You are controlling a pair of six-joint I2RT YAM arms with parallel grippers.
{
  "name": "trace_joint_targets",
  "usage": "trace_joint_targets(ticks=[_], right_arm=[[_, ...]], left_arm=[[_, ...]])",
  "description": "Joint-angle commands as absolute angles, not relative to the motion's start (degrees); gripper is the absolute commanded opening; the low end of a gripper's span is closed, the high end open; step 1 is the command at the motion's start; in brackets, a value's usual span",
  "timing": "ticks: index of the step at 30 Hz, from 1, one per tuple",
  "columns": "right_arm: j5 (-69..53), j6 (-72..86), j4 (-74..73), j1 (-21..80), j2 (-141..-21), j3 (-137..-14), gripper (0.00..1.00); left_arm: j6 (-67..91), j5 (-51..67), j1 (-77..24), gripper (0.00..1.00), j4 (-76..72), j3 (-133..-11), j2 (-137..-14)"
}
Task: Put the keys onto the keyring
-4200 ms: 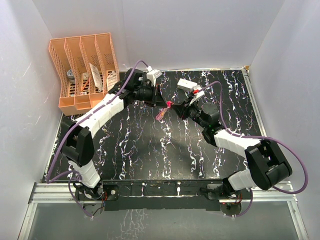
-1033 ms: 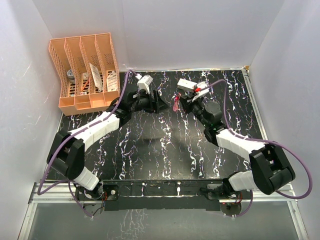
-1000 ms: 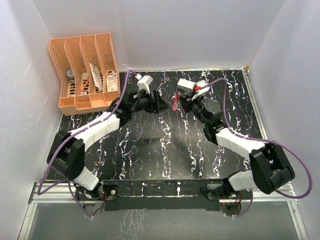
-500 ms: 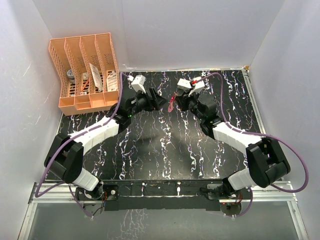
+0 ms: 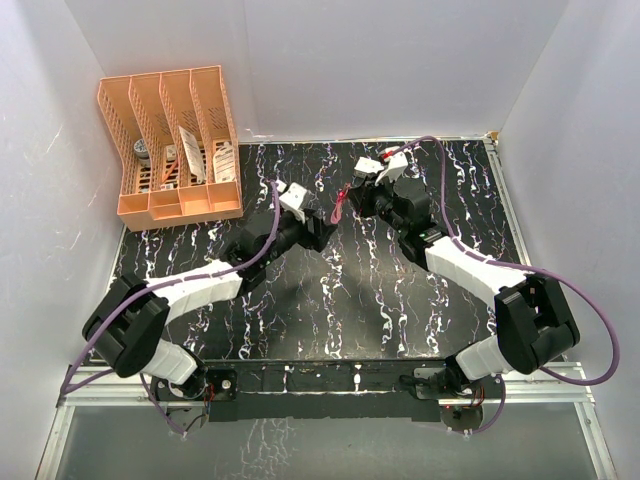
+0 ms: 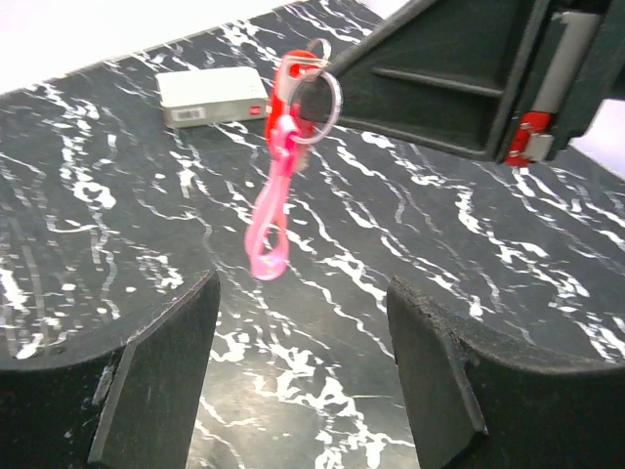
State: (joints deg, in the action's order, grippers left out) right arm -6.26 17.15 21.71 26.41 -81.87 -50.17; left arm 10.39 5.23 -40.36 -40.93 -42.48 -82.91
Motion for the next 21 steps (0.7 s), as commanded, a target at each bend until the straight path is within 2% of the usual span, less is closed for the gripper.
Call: trace_joint_targets(ticks=[1,8,21], right_arm=[[-7.5,18.6,21.5,26.6,-81.2,-53.1,0.00],[-8.9,18.7,19.4,26.6,-81.1,-53.6,0.00],[-10.5,19.1,18.7,26.6,-80.8,-53.9,0.00]], left_arm=[[-0.7,-0.8,-41.0,0.66,-53.1,-38.7,-80.2],[-9.9,-4.3,-42.6,0.66,-60.5,-40.1,-85.1],[-22.2,3.0,-45.8,0.68,-76.2,-38.1,-91.2]])
